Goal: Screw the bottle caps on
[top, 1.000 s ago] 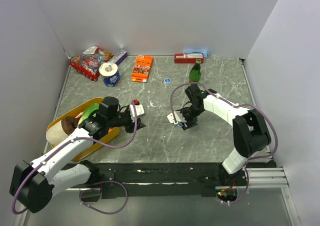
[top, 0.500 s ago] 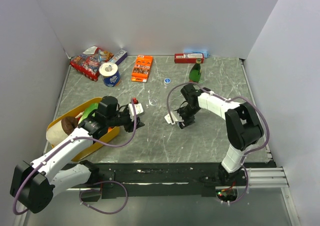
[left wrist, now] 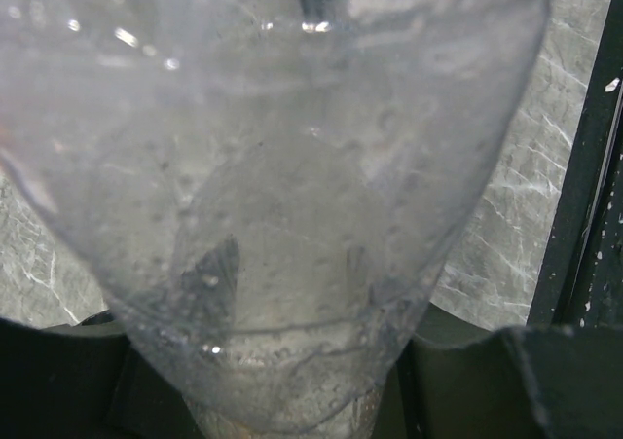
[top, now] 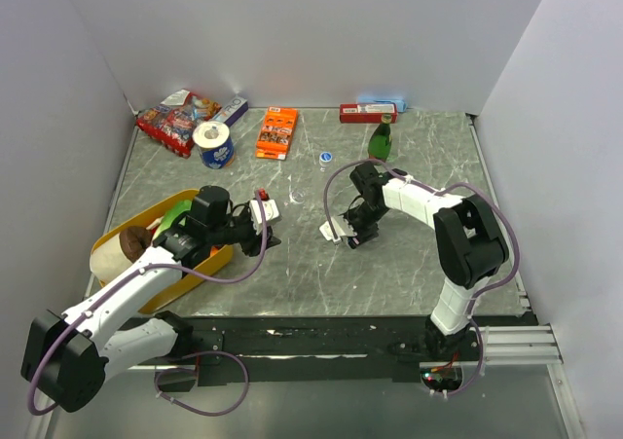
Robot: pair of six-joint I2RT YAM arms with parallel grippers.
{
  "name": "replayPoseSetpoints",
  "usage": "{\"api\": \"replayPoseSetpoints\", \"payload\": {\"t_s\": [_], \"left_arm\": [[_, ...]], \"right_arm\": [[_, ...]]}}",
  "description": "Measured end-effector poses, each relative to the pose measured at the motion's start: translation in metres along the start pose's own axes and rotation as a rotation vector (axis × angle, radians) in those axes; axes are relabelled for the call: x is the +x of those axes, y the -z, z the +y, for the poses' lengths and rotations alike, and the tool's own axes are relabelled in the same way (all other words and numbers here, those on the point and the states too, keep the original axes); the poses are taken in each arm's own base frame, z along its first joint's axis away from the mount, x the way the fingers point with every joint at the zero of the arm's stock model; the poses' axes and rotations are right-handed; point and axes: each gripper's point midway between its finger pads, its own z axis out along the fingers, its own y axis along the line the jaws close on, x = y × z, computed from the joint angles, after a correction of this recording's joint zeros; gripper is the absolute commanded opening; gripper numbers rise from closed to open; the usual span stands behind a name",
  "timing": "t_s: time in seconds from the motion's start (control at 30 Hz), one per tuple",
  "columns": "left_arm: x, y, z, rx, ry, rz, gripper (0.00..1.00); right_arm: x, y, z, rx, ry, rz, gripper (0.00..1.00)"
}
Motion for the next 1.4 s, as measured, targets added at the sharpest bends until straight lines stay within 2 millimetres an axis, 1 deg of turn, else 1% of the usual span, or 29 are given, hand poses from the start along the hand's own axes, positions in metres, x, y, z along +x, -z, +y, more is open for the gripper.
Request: {"api": "replayPoseSetpoints", "payload": {"t_s": [0.17,0.37,0.7,0.87,0.97,1.0,1.1,1.17,1.23,1.3,1.37,1.4], "left_arm": [[0.001,-0.001,0.001,0.000,0.003,0.004,0.02],[0.003,-0.001,0.001,0.000,0.007,0.008,0.02],[0.003,-0.001,0.001,0.001,0.007,0.008,0.02],[0.003,-0.003,0.002,0.001,0.008,0.009,0.02],[0.004,-0.003,0.002,0.001,0.008,0.010,0.02],[0.004,-0.003,0.002,0.001,0.008,0.010,0.01],[0.004,-0.003,0.002,0.002,0.007,0.010,0.01],[0.004,-0.004,0.001,0.006,0.005,0.011,0.01],[0.007,-0.005,0.001,0.015,-0.013,0.020,0.01],[0.013,-0.006,0.000,0.029,-0.040,0.039,0.01],[0.022,-0.008,-0.001,0.051,-0.082,0.069,0.01],[0.026,-0.008,-0.001,0.062,-0.100,0.083,0.01]], "right_arm": [[-0.002,-0.001,0.000,-0.004,0.007,0.000,0.53],[-0.002,-0.009,0.003,-0.029,0.010,-0.001,0.50],[-0.001,-0.011,0.004,-0.037,0.010,0.006,0.41],[-0.001,-0.011,0.004,-0.036,0.009,0.008,0.43],[-0.001,-0.012,0.004,-0.036,0.010,0.009,0.37],[-0.001,-0.012,0.004,-0.035,0.011,0.009,0.31],[-0.001,-0.012,0.003,-0.028,0.004,0.009,0.21],[-0.002,-0.011,0.003,-0.022,-0.015,0.008,0.18],[-0.005,-0.005,0.004,-0.010,-0.046,-0.003,0.16],[-0.014,0.012,0.003,0.027,-0.071,-0.022,0.15],[-0.030,0.044,0.001,0.100,-0.088,-0.050,0.14],[-0.043,0.063,-0.002,0.146,-0.084,-0.069,0.14]]}}
